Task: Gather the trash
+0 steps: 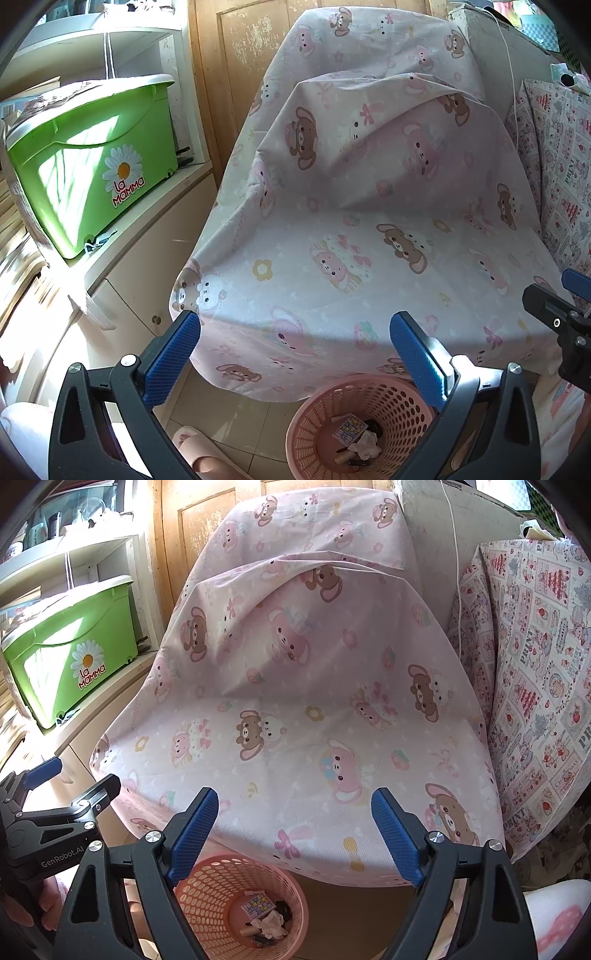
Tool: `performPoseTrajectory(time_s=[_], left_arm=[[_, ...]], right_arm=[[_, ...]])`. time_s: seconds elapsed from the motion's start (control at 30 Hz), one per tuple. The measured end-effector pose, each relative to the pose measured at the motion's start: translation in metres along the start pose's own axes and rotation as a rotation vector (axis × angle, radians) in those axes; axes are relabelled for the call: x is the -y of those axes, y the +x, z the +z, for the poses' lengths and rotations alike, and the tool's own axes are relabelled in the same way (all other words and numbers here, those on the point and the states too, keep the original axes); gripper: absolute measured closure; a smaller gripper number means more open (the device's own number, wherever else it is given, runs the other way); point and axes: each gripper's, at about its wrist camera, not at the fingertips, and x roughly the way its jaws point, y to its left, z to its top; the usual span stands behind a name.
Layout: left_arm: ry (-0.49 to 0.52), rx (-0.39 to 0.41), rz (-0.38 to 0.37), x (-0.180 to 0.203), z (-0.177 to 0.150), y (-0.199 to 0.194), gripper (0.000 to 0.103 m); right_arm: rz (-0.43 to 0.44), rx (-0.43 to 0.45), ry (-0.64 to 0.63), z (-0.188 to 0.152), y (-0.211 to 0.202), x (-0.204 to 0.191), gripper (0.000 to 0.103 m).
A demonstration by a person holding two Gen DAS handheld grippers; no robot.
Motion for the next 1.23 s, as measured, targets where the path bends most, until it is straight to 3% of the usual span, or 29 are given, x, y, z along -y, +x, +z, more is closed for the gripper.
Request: performPoseTrajectory(time_s=[1.23], left_arm=[[0.023, 0.000, 0.000, 0.0012, -0.0011, -0.0016, 0.001]], right_arm=[[-0.010, 0.000, 0.008, -0.0008, -0.0007, 0.0035, 0.017]])
